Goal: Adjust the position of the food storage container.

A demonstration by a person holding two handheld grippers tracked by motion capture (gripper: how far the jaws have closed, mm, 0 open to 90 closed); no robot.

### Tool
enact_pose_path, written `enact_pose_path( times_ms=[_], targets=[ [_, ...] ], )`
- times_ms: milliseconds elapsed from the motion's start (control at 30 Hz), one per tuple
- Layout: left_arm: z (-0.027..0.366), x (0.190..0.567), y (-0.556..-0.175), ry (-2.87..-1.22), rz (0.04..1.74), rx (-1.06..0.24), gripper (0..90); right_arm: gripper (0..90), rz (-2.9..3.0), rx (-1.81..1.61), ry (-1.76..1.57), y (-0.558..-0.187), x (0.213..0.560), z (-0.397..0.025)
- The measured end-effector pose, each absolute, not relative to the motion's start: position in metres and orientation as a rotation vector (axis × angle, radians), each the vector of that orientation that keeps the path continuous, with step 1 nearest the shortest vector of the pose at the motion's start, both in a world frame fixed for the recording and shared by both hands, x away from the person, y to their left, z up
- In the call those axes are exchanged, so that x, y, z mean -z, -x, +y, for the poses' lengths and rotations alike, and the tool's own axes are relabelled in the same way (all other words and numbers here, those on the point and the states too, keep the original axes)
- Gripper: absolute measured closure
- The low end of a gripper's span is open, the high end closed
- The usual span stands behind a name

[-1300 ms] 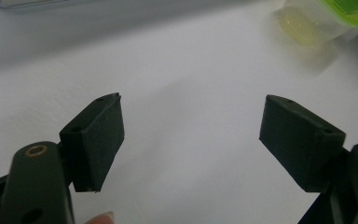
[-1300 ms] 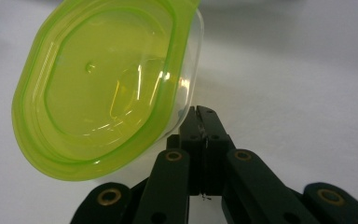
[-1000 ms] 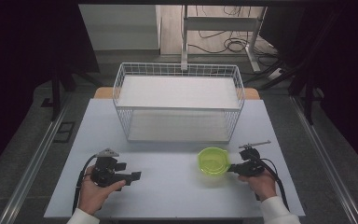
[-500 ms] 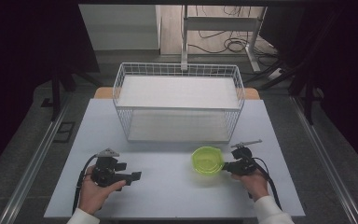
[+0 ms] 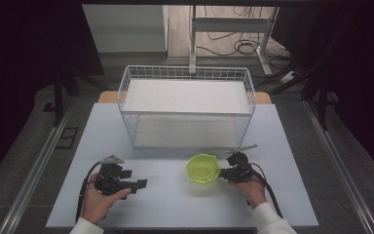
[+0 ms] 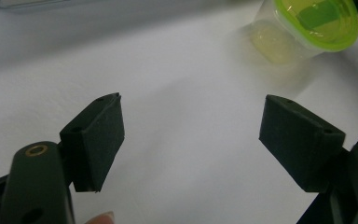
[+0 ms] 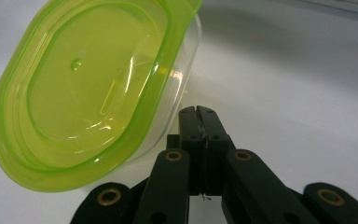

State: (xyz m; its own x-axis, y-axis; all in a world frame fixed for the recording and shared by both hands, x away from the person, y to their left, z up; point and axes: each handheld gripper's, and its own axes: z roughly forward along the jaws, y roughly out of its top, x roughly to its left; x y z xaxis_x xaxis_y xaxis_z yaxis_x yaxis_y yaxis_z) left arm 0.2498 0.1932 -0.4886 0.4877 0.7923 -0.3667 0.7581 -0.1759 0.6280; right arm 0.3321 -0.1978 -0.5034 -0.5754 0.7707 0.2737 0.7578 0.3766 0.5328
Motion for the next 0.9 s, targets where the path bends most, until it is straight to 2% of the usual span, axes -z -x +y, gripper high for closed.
enact_pose_path(
  times_ms=[600, 900],
  targets=[
    [0.193, 0.489, -0.25, -1.947, 1.28, -0.053, 21.9, 89.1, 2.661, -0.991, -1.334, -0.324, 0.507, -0.154],
    [0.193, 0.489, -0.25, -1.947, 1.281, -0.053, 21.9, 89.1, 2.657, -0.997, -1.319, -0.324, 0.509, -0.15]
  ],
)
